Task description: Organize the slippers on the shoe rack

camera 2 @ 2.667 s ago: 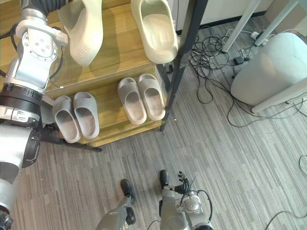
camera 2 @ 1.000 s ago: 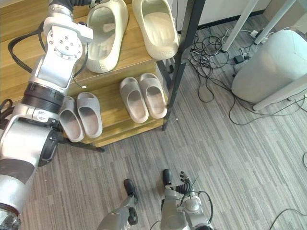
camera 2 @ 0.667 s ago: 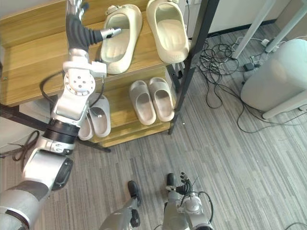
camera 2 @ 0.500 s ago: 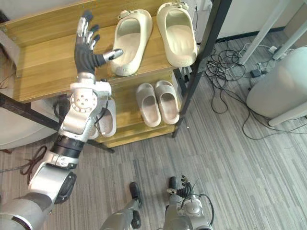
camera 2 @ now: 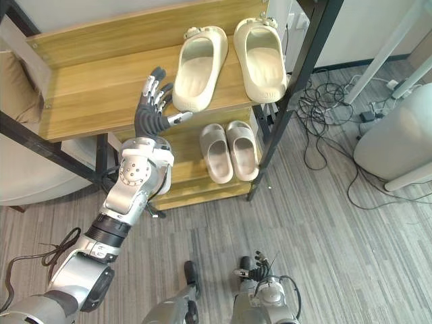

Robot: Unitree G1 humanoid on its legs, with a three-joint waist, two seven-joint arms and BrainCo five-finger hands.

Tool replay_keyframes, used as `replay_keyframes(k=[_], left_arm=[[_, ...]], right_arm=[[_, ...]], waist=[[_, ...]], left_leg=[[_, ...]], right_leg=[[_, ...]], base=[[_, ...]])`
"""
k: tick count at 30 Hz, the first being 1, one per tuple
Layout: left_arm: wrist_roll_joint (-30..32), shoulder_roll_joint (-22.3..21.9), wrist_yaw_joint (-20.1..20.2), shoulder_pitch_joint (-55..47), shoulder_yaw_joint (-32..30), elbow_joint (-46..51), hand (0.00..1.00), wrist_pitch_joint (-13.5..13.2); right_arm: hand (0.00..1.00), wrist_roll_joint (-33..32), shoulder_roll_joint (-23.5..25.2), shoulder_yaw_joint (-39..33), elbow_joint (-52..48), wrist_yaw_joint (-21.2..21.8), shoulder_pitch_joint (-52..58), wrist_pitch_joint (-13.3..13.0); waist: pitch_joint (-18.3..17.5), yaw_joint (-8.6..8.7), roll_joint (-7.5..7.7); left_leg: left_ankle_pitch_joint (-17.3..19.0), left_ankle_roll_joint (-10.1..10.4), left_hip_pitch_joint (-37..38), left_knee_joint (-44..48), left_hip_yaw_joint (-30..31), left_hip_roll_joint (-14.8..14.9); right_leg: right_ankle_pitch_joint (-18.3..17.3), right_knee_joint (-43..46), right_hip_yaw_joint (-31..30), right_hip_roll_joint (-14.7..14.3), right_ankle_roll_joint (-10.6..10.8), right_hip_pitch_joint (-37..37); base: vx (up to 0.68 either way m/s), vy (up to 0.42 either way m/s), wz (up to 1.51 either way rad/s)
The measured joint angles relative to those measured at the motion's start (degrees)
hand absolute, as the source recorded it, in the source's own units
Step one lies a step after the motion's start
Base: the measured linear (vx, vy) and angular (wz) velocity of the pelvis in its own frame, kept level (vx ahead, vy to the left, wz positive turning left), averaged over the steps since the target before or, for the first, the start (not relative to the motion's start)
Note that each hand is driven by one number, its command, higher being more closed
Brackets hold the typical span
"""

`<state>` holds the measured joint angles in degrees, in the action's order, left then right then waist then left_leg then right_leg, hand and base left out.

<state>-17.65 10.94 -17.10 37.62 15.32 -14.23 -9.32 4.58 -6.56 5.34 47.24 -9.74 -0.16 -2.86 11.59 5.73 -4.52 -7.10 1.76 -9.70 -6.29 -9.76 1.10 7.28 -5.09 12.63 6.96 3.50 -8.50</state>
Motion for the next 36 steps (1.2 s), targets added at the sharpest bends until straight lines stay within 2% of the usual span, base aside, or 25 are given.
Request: replay_keyframes(k=[7,9,14,24,27,36], left_arm=[[-0.1,-2.2,0.0,0.5,4.3,-0.4,0.00,0.1],[-0.4,-3.6,0.0,3.0,4.4,-3.1,0.00,0.2],[-0.5,-3.8,-0.6,7.1,5.3,-6.1,0.00,0.9],[-1.7,-2.3,-1.7,12.5,3.5,-9.9,0.00,1.0],[-2.1,-0.9,-1.8,13.0,2.6,-9.9,0.00,1.0],[-2.6,-0.5,-1.5,12.8,2.0,-9.9,0.00,1.2]], right_arm=[[0.00,0.0,0.0,0.5,0.1,-0.1,0.8,0.0],[0.00,0.0,-0.2,0.5,0.1,-0.2,0.7,0.0],[0.00,0.0,-0.2,0.5,0.2,-0.3,0.8,0.0],[0.00,-0.1,-0.1,0.4,0.9,-0.3,0.1,0.1],[0.00,-0.1,0.1,0.4,0.9,-0.4,0.0,0.1],[0.00,-0.1,1.0,0.4,0.9,-0.5,0.1,0.1]], waist=[[-1.3,0.26,0.39],[-1.3,0.46,0.49],[-1.3,0.82,0.49],[-1.4,1.13,0.63],[-1.4,1.39,0.65],[-1.5,1.76,0.91]], left_leg=[[0.2,0.3,-0.3,0.0,0.3,0.1],[0.2,0.3,-0.3,0.0,0.3,0.1],[0.2,0.3,-0.4,0.0,-0.3,0.1],[-0.1,-0.2,-1.3,0.3,-1.2,0.0],[-0.1,-0.1,-1.3,0.3,-1.7,0.0],[-0.1,-0.2,-1.2,0.3,-1.2,0.1]], right_leg=[[0.2,0.0,-0.3,0.1,0.1,-0.3],[0.3,0.0,-0.3,0.1,0.0,-0.3],[0.4,0.0,-0.7,0.1,0.0,-0.8],[0.9,0.0,-1.8,0.2,0.2,-2.2],[0.9,0.0,-2.2,0.1,0.1,-2.6],[0.9,0.1,-1.9,0.1,0.1,-2.2]], base=[[0.00,0.024,0.00],[0.00,0.017,0.00],[-0.01,0.031,-0.06],[-0.01,0.030,-0.04],[-0.01,0.033,-0.11],[-0.01,0.033,0.01]])
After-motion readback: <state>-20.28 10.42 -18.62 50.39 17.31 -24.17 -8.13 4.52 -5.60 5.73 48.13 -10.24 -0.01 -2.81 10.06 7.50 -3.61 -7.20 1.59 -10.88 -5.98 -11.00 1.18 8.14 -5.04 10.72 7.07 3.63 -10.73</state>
